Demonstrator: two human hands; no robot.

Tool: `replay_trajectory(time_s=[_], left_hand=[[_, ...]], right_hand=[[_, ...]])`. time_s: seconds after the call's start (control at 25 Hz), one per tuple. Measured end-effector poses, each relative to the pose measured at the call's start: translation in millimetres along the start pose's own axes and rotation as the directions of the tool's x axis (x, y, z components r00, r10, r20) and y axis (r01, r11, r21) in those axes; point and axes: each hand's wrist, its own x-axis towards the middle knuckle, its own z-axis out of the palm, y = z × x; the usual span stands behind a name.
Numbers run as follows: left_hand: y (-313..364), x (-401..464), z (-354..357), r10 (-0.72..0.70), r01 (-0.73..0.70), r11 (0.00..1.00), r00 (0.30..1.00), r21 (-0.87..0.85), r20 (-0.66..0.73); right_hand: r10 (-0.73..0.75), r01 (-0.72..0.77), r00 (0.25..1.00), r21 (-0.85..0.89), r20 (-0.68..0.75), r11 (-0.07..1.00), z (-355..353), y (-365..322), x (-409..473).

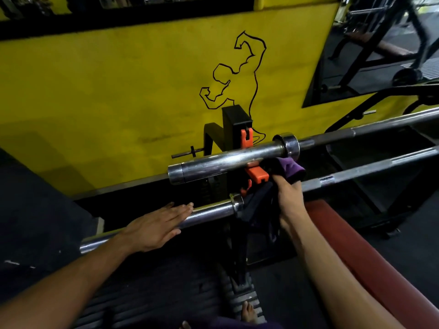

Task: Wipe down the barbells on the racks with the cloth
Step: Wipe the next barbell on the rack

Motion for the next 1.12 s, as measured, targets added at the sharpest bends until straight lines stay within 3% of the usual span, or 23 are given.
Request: replay_trajectory(time_s=[0.12,0.24,0.32,0.4,0.52,0.64,0.72,0.84,0.96,1.12], left_hand=[[2,1,1,-0.01,0.01,1.0,1.0,0.015,0.007],[3,1,1,-0.019,0.018,1.0,0.999,0.019,0.04],[1,1,2,-0.016,0.015,1.0,0.999,0.019,0.028],[-2,1,4,-0.004,0.004,1.0,1.0,0.019,0.004],[-5,1,8,0.031,-0.031,0.999,0.999,0.013,-0.024],[-7,2,8,0.038,-0.038,0.999,0.998,0.013,-0.044],[-7,2,7,0.036,-0.036,0.999,0.999,0.008,-0.031],[-5,2,7,0.025,-0.024,1.0,1.0,0.02,-0.018],[-5,2,8,0.012,-0.01,1.0,0.998,0.027,-0.056],[-7,0,7,0.041,-0.041,0.999,0.999,-0.009,-0.019]], right_hand=[[0.143,-0.122,0.988,0.281,-0.056,0.952,8,11,2],[0.229,-0.225,0.973,0.363,0.032,0.904,20,11,1],[0.227,-0.236,0.972,0.315,0.064,0.919,19,5,0],[0.225,-0.229,0.973,0.136,0.05,0.964,15,3,0],[0.124,-0.124,0.992,-0.049,-0.016,0.991,-2,6,9],[0.13,-0.128,0.991,0.135,-0.01,0.983,-3,6,8],[0.212,-0.205,0.977,0.285,0.006,0.936,10,7,6],[0.165,-0.156,0.986,0.431,0.015,0.889,26,10,4],[0.169,-0.171,0.985,0.347,0.036,0.922,27,6,2],[0.298,-0.305,0.949,0.057,0.101,0.951,16,-7,4]])
